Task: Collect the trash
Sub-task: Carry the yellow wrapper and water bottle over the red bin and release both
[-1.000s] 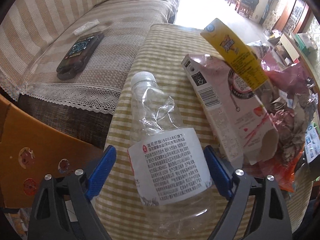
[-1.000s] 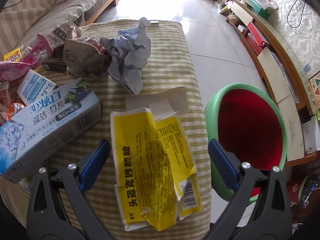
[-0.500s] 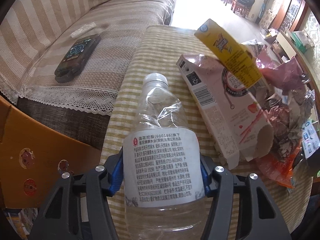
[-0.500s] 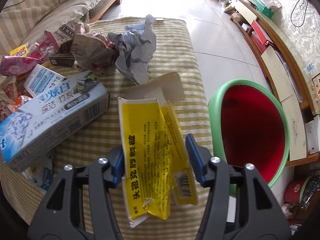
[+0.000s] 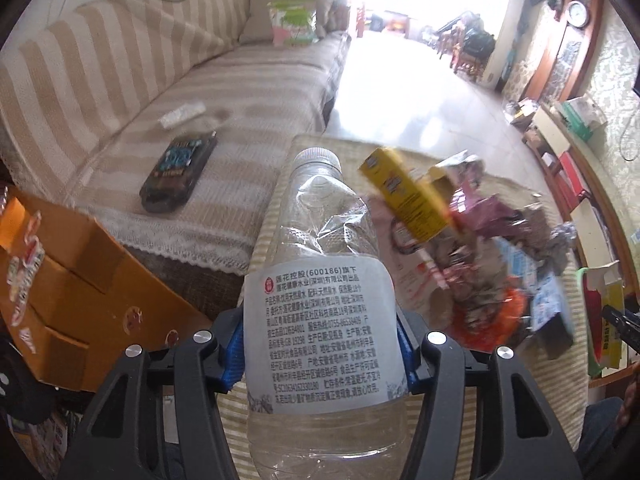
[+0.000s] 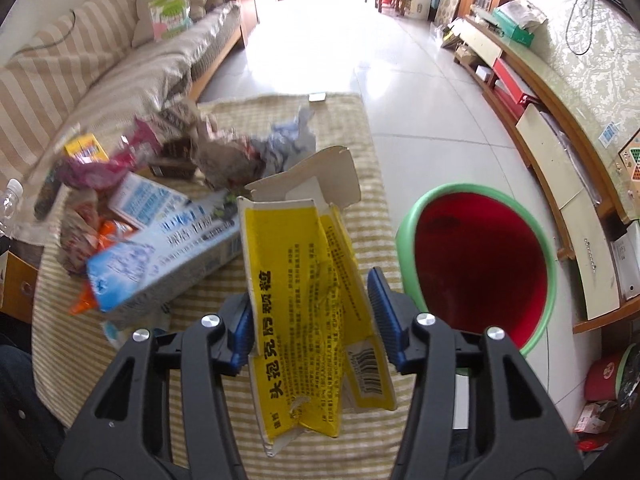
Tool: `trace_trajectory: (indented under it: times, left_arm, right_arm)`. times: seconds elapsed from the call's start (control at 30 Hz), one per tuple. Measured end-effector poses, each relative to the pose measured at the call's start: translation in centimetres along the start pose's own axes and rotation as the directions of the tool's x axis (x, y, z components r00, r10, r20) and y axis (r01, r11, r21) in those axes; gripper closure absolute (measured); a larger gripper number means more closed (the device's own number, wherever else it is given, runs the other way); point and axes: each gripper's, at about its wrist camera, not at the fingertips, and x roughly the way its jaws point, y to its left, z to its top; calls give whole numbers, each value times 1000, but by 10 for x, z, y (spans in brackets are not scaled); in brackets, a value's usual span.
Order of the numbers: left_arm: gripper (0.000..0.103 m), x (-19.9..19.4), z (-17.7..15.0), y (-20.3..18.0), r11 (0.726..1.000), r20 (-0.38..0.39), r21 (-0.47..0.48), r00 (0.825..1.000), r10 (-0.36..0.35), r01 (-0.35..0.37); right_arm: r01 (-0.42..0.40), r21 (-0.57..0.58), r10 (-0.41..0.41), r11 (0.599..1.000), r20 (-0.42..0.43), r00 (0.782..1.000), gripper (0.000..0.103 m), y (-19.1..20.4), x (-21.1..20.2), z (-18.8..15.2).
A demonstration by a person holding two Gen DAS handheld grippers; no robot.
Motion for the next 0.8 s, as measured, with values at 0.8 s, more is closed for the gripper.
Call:
trace_trajectory:
  times: [0.8]
  left_arm:
    - [48,-50,12,-370,724,-91,499,860,-502,476]
  right_arm:
    - [17,261,-58,965,151,987,53,-181,-56,13]
